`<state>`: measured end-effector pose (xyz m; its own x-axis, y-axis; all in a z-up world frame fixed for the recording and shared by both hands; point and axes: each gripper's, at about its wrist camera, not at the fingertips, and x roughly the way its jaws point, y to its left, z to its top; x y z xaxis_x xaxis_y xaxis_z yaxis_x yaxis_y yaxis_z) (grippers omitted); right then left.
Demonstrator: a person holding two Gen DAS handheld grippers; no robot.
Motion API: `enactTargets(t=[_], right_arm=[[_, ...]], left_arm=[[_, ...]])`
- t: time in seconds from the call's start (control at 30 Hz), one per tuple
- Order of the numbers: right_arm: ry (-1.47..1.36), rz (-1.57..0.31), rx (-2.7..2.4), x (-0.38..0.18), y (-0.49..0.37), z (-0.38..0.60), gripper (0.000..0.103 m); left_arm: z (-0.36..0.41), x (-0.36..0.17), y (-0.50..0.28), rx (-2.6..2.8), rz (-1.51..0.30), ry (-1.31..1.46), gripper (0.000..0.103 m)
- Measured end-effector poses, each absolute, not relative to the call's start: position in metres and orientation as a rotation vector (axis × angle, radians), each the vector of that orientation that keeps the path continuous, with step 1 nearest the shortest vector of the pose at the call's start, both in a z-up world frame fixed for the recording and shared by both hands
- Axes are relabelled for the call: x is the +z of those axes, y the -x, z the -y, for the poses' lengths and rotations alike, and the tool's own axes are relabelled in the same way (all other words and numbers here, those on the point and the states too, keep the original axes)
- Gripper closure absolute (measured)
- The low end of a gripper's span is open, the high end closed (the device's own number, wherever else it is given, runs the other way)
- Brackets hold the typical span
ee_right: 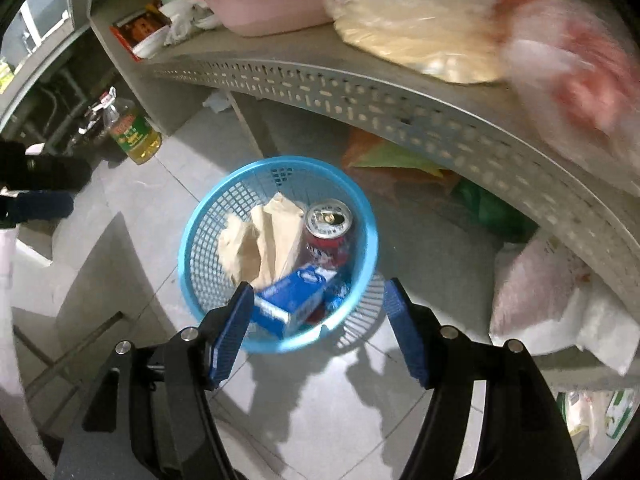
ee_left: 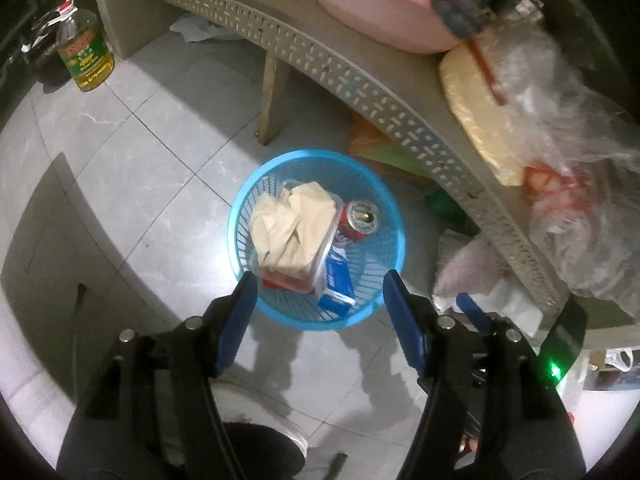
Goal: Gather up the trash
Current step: 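Move both tools back to the table toward the bottle and bag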
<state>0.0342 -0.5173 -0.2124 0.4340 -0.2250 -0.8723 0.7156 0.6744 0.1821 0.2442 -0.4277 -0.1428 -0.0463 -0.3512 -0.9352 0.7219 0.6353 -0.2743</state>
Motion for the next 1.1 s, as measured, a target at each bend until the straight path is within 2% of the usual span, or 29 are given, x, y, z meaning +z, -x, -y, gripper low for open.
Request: enactTargets(t=[0.23, 0.3, 0.5, 0.83, 0.93, 1.1], right_arm=[[-0.613, -0.889, -0.578, -0.172, 0.009, 0.484, 0.037], [-0.617, -0.857, -0.549, -0.155, 0.016, 0.476, 0.032], [-0.576, -0.784, -0.457, -0.103, 0.007, 0.451, 0.026], [-0.534, -0.718, -0.172, -0.027, -0.027, 0.38, 0.026], [-0.506, -0.741, -0.05, -0.014, -0.051, 0.349, 0.026], [-0.472, -0.803, 0.196, 0.003, -0.102, 0.278, 0.026]], left_arm=[[0.366, -0.065, -0.21, -0.954, -1.256, -0.257, 0.041], [0.336, -0.039, -0.195, -0.966, -1.197, -0.242, 0.037], [0.225, 0.016, -0.161, -0.894, -1.017, -0.192, 0.036], [0.016, 0.046, -0.145, -0.583, -0.851, 0.04, 0.035], [-0.038, 0.043, -0.146, -0.412, -0.8, 0.058, 0.027], [-0.097, 0.023, -0.164, -0.285, -0.843, 0.139, 0.027]])
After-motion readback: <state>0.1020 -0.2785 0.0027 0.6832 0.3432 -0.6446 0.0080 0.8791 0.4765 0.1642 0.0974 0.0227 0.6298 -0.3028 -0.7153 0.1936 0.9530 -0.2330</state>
